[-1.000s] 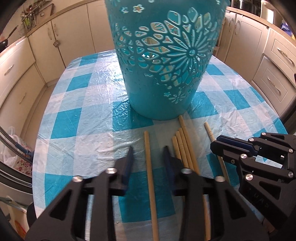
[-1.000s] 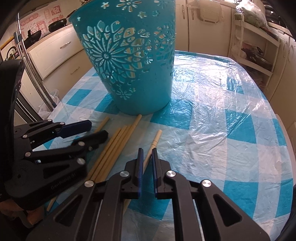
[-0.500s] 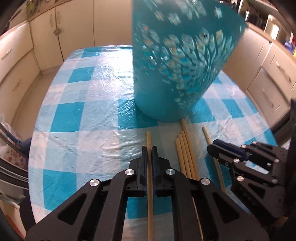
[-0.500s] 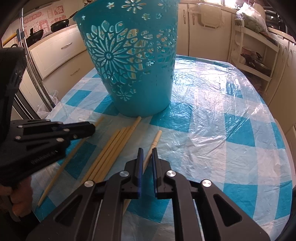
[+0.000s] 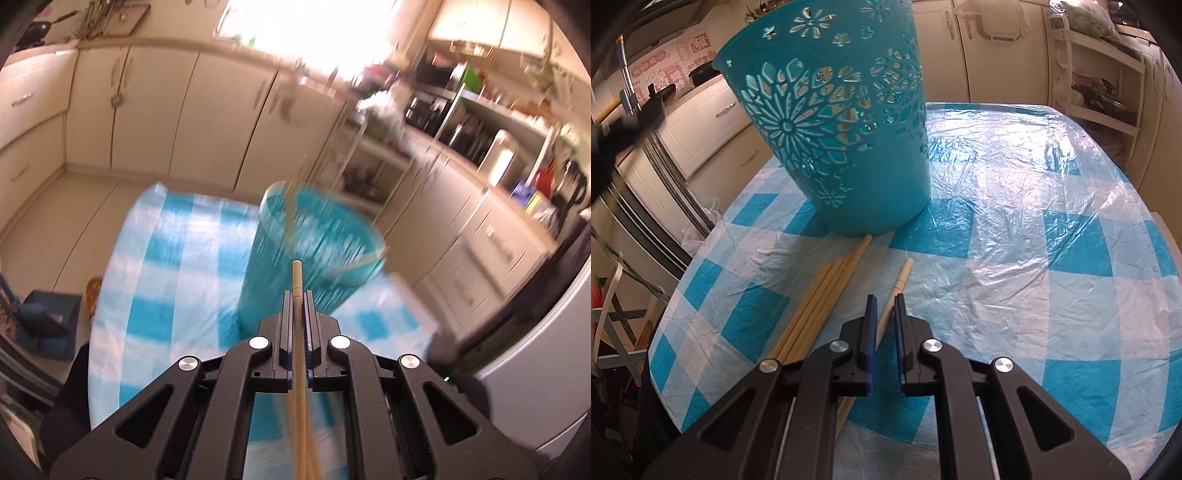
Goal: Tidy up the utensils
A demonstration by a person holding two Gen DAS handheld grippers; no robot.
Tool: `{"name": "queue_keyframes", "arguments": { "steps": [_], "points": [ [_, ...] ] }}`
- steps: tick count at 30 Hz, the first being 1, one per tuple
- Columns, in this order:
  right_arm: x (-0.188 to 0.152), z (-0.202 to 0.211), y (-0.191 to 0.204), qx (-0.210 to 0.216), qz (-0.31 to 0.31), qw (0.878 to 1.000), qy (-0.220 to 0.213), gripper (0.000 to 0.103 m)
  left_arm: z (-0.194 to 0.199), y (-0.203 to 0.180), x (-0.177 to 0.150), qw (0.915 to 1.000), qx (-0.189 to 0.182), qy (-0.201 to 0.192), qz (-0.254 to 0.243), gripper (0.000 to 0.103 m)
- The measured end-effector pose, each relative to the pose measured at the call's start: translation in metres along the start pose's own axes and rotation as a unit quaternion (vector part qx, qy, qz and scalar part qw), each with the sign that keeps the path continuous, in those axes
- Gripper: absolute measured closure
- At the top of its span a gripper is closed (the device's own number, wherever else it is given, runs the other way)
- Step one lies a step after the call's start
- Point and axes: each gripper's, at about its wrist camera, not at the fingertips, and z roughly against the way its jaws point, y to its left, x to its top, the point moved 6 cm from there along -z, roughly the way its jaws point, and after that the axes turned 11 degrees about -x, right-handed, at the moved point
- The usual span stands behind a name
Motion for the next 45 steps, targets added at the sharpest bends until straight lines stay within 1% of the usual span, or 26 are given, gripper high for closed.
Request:
{"name": "queue_keyframes", "arguments": {
  "steps": [3,6,10,13,18,23,26,31,36,41,42,43,44,45],
  "points": [
    [0.002,-0.001,-0.004,0.002,-0.001,1.000,0.000,0.093,0.009,-0.017,0.033,0.9989,-0.014,-0.044,-0.011,0.098],
    [0.002,-0.001,-0.006,0.009,-0.006,1.000,0.001,0.093,0.006,-0.029,0.064,0.9967,-0.014,-0.076,-0.024,0.098],
    [-0.001,0.000,-0.004,0.016,-0.013,1.000,0.002,0.093,-0.014,-0.039,0.103,0.9928,-0.004,-0.115,-0.036,0.098],
    [-0.001,0.000,-0.004,0.022,-0.019,1.000,0.003,0.093,-0.027,-0.040,0.124,0.9898,0.008,-0.138,-0.037,0.098],
    [-0.002,0.000,-0.005,0.025,-0.021,0.999,0.003,0.093,-0.046,-0.035,0.148,0.9839,0.038,-0.168,-0.047,0.098],
    [-0.002,0.001,-0.006,0.027,-0.022,0.999,0.003,0.093,-0.063,-0.019,0.156,0.9811,0.058,-0.181,-0.040,0.098],
    [-0.002,0.001,-0.006,0.027,-0.022,0.999,0.003,0.093,-0.069,-0.012,0.153,0.9810,0.063,-0.180,-0.035,0.098],
    [-0.002,0.001,-0.006,0.027,-0.023,0.999,0.003,0.093,-0.078,-0.006,0.139,0.9835,0.068,-0.162,-0.041,0.098],
    [-0.002,0.000,-0.006,0.027,-0.022,0.999,0.003,0.093,-0.086,-0.005,0.119,0.9873,0.073,-0.130,-0.054,0.098],
    [-0.002,0.001,-0.007,0.029,-0.025,0.999,0.002,0.093,-0.091,-0.008,0.098,0.9906,0.077,-0.084,-0.077,0.097],
    [-0.002,0.001,-0.007,0.029,-0.025,0.999,0.003,0.093,-0.089,-0.008,0.093,0.9907,0.079,-0.077,-0.079,0.094],
    [-0.002,0.001,-0.007,0.030,-0.025,0.999,0.003,0.093,-0.086,-0.007,0.088,0.9907,0.083,-0.072,-0.080,0.086],
    [-0.002,0.001,-0.007,0.030,-0.026,0.999,0.003,0.093,-0.081,-0.005,0.085,0.9905,0.088,-0.071,-0.079,0.080],
    [-0.002,0.001,-0.006,0.031,-0.026,0.999,0.003,0.093,-0.075,-0.001,0.082,0.9898,0.095,-0.073,-0.078,0.067]
  ]
}}
